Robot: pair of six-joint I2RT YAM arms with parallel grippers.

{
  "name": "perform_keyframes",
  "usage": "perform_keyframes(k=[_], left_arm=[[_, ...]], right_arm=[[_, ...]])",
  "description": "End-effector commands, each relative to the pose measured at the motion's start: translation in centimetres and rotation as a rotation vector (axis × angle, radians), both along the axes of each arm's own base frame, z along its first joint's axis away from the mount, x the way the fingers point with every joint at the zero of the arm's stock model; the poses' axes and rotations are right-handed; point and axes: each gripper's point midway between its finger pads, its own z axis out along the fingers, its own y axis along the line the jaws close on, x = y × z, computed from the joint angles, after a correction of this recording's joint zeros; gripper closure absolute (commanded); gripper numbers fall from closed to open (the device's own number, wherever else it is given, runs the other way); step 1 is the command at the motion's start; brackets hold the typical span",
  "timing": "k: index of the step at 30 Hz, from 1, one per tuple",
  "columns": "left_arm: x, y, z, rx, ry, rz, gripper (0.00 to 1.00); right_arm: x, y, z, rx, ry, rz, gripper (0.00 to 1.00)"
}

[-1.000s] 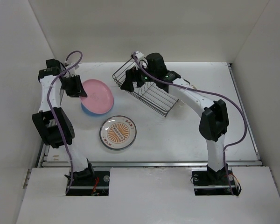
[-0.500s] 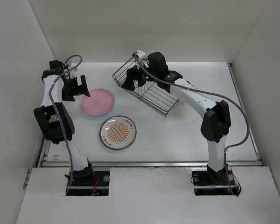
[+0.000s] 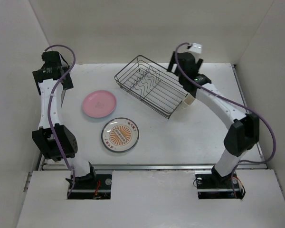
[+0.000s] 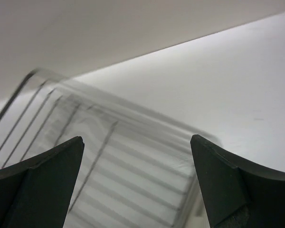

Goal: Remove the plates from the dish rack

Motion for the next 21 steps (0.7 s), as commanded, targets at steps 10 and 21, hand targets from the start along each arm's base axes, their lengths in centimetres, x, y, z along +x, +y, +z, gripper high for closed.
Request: perform_keyframes(k=[10,21], left_arm=[[-5.5,7.5,2.8,0.292,-0.042,0.446,0.0],[-4.8,6.6,2.2,0.227,-0.05,0.403,0.0]], right_arm=[[-5.5,-22.1,6.2,-0.16,-0.188,-0.976,0.0],[-8.1,-21.5,6.8,-0.249,-0.244,-1.145,0.0]])
